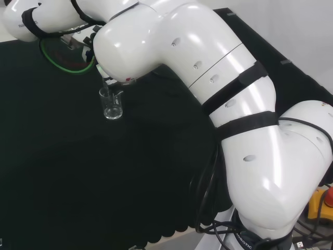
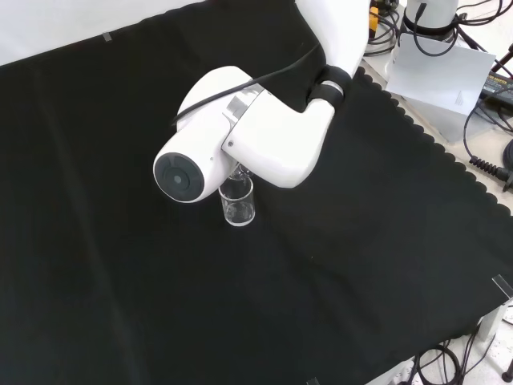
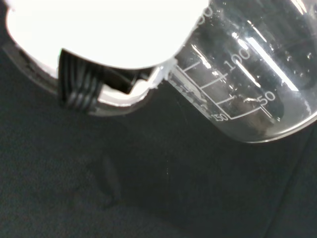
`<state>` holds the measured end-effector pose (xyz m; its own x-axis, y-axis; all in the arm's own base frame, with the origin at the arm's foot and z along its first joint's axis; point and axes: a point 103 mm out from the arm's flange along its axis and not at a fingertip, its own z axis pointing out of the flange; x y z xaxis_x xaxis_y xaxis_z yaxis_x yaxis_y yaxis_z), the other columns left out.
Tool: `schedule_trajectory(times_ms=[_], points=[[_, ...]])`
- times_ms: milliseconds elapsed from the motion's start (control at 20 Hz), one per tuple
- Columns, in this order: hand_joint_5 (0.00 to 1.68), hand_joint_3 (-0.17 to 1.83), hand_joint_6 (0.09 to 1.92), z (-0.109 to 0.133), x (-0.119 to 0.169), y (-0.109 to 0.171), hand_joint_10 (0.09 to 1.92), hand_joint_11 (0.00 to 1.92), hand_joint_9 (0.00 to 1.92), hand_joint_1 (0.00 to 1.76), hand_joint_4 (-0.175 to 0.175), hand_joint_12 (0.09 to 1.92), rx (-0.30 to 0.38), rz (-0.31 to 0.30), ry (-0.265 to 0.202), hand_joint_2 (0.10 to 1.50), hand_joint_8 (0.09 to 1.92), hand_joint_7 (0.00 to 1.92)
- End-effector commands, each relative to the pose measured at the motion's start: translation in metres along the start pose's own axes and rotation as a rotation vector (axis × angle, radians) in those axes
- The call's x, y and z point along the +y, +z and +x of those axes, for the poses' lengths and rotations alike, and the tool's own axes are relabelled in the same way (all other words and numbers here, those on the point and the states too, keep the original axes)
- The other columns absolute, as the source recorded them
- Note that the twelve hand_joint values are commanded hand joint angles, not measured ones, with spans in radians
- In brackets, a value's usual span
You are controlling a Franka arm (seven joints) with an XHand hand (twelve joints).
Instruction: Pour the water from the handheld beaker into the one on the table.
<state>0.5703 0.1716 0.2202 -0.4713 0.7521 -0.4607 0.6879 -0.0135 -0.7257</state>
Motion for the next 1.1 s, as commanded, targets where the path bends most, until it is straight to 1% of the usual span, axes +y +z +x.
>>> schedule_trajectory(times_ms=[50,250,550,900,1000,1100], points=[[1.16,0.79,0.90,0.001,0.000,0.000,0.79,1.17,1.47,1.30,-0.175,0.76,-0.003,0.003,-0.001,0.62,0.88,1.22],[1.16,0.79,0.90,0.000,0.000,0.001,0.79,1.17,1.47,1.30,-0.175,0.76,0.004,-0.002,-0.008,0.62,0.88,1.22],[1.16,0.79,0.90,-0.011,-0.005,0.004,0.79,1.17,1.47,1.30,-0.175,0.76,0.050,-0.068,-0.023,0.62,0.88,1.22],[1.16,0.79,0.90,-0.018,-0.007,0.007,0.79,1.17,1.47,1.30,-0.175,0.76,0.084,-0.100,-0.044,0.62,0.88,1.22],[1.16,0.79,0.90,-0.021,-0.008,0.009,0.79,1.17,1.47,1.30,-0.175,0.76,0.101,-0.129,-0.048,0.62,0.88,1.22],[1.16,0.79,0.90,-0.025,-0.010,0.011,0.79,1.17,1.47,1.30,-0.175,0.76,0.131,-0.179,-0.055,0.62,0.88,1.22]])
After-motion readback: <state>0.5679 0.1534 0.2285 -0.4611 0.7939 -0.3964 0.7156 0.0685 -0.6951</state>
